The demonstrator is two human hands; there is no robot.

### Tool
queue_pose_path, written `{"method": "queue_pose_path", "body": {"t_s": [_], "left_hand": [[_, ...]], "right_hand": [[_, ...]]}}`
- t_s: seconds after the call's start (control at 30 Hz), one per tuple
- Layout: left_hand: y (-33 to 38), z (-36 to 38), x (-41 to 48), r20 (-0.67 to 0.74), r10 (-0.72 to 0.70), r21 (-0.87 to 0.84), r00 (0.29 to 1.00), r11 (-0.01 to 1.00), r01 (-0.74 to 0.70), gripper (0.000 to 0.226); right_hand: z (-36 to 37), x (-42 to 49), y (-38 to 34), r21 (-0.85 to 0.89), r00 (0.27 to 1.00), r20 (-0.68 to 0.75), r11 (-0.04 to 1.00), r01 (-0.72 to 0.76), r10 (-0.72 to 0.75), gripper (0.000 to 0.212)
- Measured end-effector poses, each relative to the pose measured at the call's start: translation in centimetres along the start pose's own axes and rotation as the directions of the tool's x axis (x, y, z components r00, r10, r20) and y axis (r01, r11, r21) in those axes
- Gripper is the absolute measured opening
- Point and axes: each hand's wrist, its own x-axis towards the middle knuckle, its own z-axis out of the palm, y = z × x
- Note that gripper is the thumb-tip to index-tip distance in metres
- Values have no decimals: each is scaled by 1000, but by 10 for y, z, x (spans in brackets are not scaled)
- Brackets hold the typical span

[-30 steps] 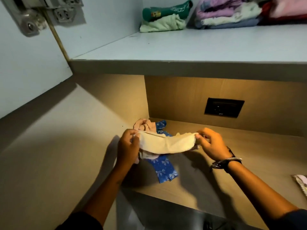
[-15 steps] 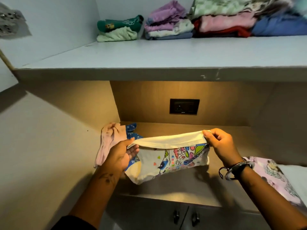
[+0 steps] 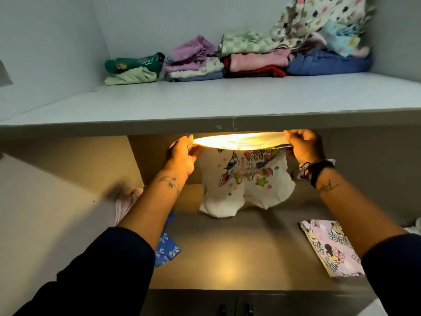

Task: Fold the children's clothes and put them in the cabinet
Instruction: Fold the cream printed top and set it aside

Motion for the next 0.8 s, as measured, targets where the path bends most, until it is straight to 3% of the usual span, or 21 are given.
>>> {"method": "queue_pose_path", "body": {"t_s": [0.1, 0.23, 0.3, 0.4, 0.43, 0.5, 0.6, 0.8], "left_hand": [[-15, -7, -9, -69, -11, -3, 998, 1000, 11, 7], [-73, -72, -49, -91, -195, 41, 977, 979, 199, 20], [-109, -111, -72, -184, -289, 163, 939, 934, 319, 26], [-148, -150, -108, -312, -374, 331, 873, 819, 469, 18], [-154, -157, -118, -327, -397, 359, 858, 787, 502, 16], [-159, -165, -131, -357, -425, 377, 832, 749, 545, 14], [-155, -165, -141, -361, -465, 401, 809, 706, 584, 10], [-130, -153, -116, -327, -510, 429, 796, 670, 605, 12]], "right_hand": [[-18, -22, 2, 117, 999, 35, 993, 5, -9, 17], [-51, -93, 58, 116, 938, 241, 952, -283, 250, 25], [-70, -137, 94, -1, 836, 321, 883, -470, 445, 32], [-95, -197, 131, -143, 574, 373, 656, -741, 730, 41], [-101, -211, 137, -157, 491, 387, 580, -799, 781, 45], [-111, -229, 141, -155, 393, 388, 479, -864, 834, 46], [-119, -236, 128, -112, 376, 368, 442, -890, 851, 22], [-100, -208, 113, 161, 416, 364, 384, -909, 833, 14]]}}
